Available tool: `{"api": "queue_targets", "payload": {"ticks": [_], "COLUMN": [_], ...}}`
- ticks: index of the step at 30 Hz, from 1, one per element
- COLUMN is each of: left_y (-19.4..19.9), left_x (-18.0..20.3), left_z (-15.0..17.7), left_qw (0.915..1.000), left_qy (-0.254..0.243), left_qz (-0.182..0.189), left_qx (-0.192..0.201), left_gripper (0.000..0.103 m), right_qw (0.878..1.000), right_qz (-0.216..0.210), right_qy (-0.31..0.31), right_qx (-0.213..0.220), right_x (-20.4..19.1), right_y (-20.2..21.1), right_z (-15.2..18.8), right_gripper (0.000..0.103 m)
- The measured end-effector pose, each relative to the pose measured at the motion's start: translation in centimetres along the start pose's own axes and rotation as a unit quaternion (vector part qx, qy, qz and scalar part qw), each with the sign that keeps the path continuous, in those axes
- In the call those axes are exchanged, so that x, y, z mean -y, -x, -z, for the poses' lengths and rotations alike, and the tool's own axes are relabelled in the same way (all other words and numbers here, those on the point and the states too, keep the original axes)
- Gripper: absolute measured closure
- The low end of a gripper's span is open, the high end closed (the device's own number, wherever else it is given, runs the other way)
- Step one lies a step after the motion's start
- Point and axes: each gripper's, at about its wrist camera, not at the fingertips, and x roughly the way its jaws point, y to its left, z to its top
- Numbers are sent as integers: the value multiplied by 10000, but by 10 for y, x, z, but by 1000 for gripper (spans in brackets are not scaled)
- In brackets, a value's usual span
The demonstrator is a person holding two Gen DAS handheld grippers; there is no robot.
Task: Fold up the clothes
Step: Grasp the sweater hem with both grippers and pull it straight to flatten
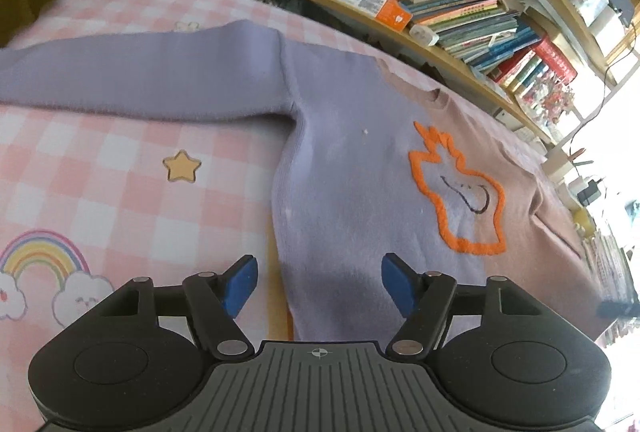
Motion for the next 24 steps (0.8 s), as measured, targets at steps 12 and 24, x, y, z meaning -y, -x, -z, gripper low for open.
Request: {"api": "queue_targets", "payload": {"ticks": [12,24], "left_y": [20,6], "left_x": [-2,1], "left_z": [-8,-2], "left_qw": [9985,9984], "left_qy": [99,-498], "left_qz": [435,-153], "left_qx": [319,-203], "left_gripper": [100,98], "right_qw": [9979,9979], "right_qz": [567,636], "right_qy": [-282,-77], "right_qx": [-152,-67], "right_x": [13,14], "right_y": [-39,-40], "right_z": [23,32], "right_gripper": [74,103]}}
